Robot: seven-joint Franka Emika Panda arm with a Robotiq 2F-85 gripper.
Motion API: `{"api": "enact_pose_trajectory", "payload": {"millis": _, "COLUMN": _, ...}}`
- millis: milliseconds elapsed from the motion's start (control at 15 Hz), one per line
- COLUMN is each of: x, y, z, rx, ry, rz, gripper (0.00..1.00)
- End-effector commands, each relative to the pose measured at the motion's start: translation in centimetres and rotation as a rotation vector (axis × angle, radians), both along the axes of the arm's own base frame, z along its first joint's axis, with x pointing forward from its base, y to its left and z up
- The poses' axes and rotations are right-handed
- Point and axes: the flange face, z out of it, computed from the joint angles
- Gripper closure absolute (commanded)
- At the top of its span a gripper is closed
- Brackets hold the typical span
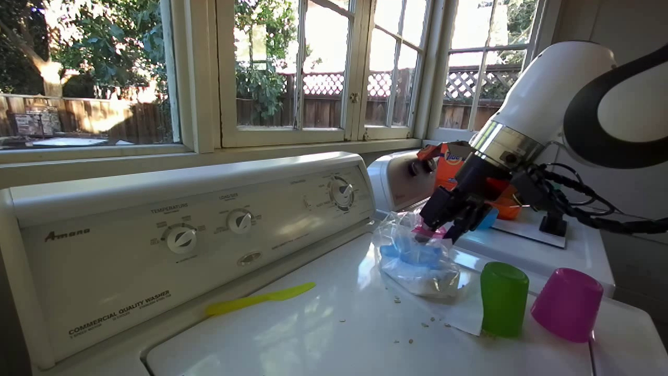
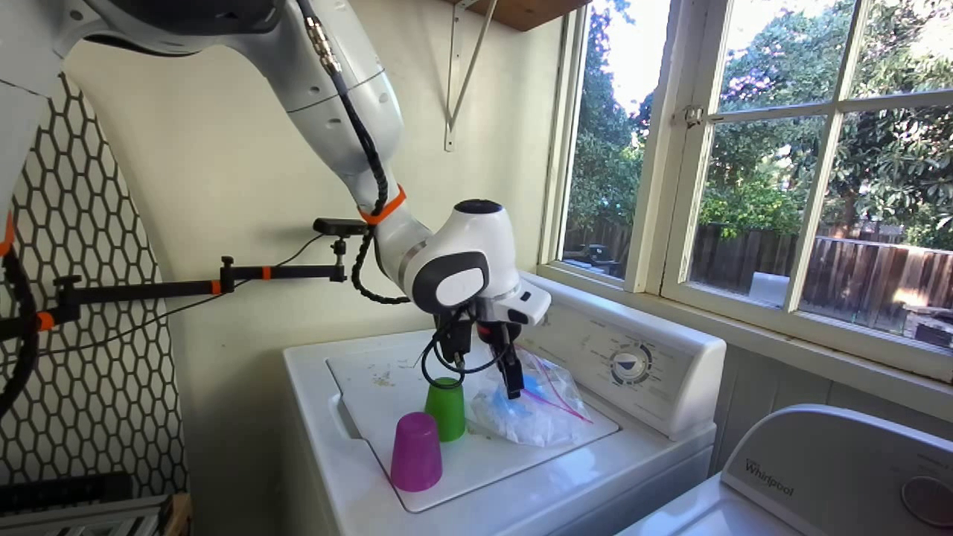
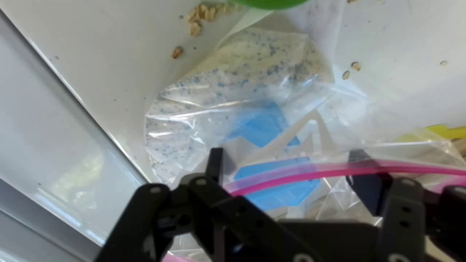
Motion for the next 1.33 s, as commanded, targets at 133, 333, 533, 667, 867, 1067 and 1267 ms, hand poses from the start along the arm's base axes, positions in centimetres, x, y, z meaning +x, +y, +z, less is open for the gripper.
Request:
{"api": "enact_pose_trajectory", "payload": {"millis": 133, "x": 0.7, "y": 0.0, "z": -1.5, "rx": -0.059, "ry": -0.048, "rz": 0.055, "gripper": 0.40}}
{"api": "enact_pose_trajectory", "payload": {"millis": 333, "x": 1.1, "y": -0.1, "z": -1.3, "rx": -0.067, "ry": -0.074, "rz": 0.056, "gripper": 0.61}}
{"api": "enact_pose_trajectory", "payload": {"millis": 533, "x": 1.4, "y": -0.4, "z": -0.2, "rx": -0.041, "ry": -0.099, "rz": 0.036, "gripper": 0.80}}
{"api": "enact_pose_trajectory", "payload": {"millis": 667, "x": 1.6, "y": -0.6, "z": 0.5, "rx": -0.021, "ry": -0.116, "rz": 0.017, "gripper": 0.95}}
{"api": "enact_pose_trajectory", "payload": {"millis": 867, "x": 2.1, "y": -1.1, "z": 1.5, "rx": -0.004, "ry": -0.136, "rz": -0.012, "gripper": 1.00}}
{"api": "enact_pose_trajectory", "payload": {"millis": 1067, "x": 2.4, "y": -1.4, "z": 1.8, "rx": -0.002, "ry": -0.145, "rz": -0.030, "gripper": 0.99}}
{"api": "enact_pose_trajectory", "payload": {"millis": 1267, "x": 2.4, "y": -1.5, "z": 1.9, "rx": -0.002, "ry": -0.162, "rz": -0.042, "gripper": 0.98}}
